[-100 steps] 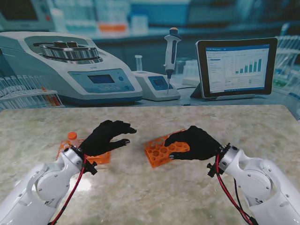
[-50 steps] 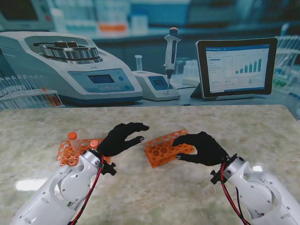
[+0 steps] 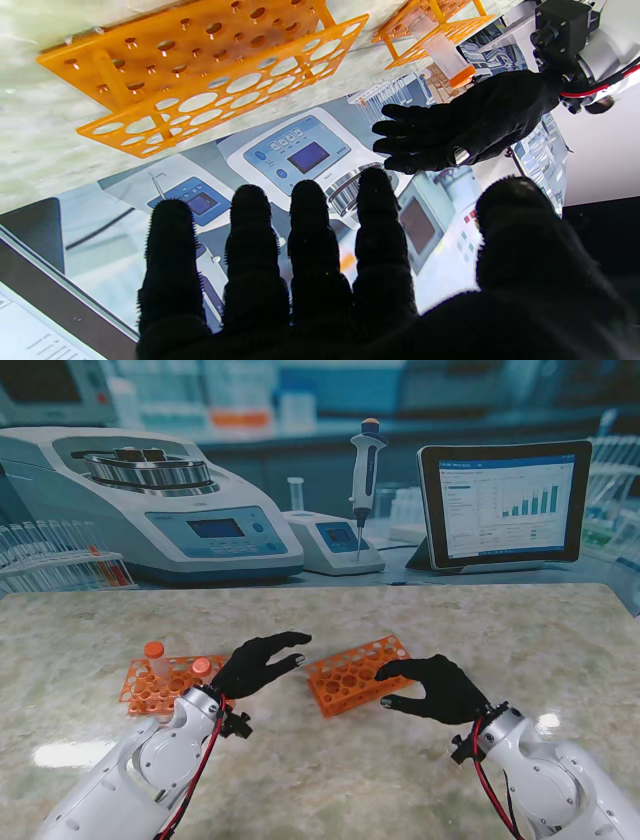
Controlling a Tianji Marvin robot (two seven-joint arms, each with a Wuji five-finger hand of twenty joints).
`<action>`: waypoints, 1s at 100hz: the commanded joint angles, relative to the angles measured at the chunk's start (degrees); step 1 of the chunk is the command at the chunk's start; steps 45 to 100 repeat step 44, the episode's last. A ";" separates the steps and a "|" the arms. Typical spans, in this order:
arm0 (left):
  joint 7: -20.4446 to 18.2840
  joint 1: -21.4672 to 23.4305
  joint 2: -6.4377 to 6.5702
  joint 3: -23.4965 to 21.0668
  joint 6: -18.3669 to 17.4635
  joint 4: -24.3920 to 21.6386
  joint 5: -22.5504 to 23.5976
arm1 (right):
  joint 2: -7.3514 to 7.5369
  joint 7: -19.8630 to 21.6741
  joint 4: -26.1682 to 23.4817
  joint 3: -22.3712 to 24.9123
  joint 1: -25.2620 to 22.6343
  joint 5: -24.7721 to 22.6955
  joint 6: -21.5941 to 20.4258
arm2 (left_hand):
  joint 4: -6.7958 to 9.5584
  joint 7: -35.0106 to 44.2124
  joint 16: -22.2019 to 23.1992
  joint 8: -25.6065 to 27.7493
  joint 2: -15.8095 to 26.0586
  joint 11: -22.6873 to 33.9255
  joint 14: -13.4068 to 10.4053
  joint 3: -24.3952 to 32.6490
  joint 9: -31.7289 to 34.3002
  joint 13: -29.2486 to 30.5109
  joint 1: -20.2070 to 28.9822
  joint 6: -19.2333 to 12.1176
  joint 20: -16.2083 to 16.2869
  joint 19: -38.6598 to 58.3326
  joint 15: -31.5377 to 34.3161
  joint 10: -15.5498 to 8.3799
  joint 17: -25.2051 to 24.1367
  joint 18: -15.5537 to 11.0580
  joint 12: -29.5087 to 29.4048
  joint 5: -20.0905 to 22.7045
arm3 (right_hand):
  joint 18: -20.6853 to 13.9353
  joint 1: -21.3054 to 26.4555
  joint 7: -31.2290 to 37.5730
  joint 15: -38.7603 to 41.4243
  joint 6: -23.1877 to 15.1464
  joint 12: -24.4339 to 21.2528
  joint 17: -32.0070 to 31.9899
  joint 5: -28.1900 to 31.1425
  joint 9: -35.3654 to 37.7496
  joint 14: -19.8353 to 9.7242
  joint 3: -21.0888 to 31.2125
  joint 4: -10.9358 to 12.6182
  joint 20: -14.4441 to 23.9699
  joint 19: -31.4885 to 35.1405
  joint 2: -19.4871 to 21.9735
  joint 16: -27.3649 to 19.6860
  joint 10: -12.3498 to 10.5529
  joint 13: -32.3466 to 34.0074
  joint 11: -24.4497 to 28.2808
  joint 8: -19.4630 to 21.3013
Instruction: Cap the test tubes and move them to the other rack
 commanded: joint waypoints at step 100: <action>-2.24 -0.43 0.45 -0.25 0.82 0.21 -0.05 | -0.11 -0.27 1.19 -0.15 0.62 -0.76 0.53 | -0.42 0.58 0.07 0.75 2.66 0.09 0.30 -0.98 0.19 1.30 -1.67 -1.10 -1.22 -2.09 0.17 -1.33 -0.25 0.80 0.46 2.32 | 0.76 0.41 -0.79 -1.18 0.20 -0.52 -1.03 -1.29 -0.93 0.42 -1.60 1.80 -1.28 0.50 2.98 -0.16 -0.45 -1.92 -0.04 -0.36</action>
